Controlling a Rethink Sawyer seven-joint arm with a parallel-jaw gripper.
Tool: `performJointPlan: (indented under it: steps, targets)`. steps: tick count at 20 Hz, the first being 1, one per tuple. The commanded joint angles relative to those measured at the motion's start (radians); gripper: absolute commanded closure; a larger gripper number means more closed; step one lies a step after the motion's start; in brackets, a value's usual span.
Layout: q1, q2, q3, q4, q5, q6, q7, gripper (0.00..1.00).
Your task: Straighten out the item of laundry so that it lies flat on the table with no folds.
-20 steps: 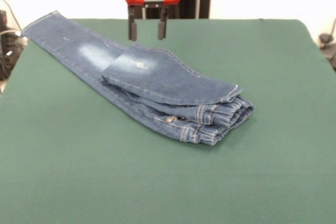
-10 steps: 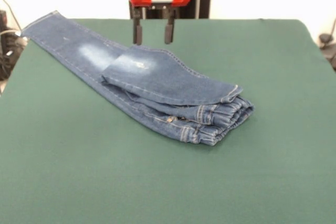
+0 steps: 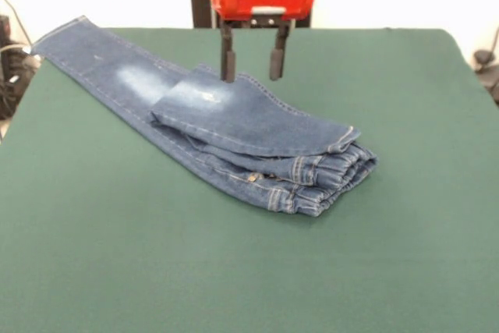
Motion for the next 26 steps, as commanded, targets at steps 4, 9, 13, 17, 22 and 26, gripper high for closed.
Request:
performJointPlan:
  steps: [4, 9, 13, 17, 22, 26]
  targets:
    - [0.088, 0.132, 0.043, -0.042, 0.079, 0.093, 0.129, 0.00]
    - [0.109, 0.149, 0.025, -0.064, 0.094, 0.096, 0.129, 0.00]
    - [0.123, 0.166, 0.019, -0.081, 0.108, 0.096, 0.134, 0.00]
    - [0.134, 0.193, 0.001, -0.097, 0.126, 0.075, 0.155, 0.00]
    - [0.137, 0.205, -0.010, -0.095, 0.135, 0.041, 0.159, 0.00]
    - [0.143, 0.235, -0.012, -0.110, 0.152, 0.029, 0.175, 0.00]
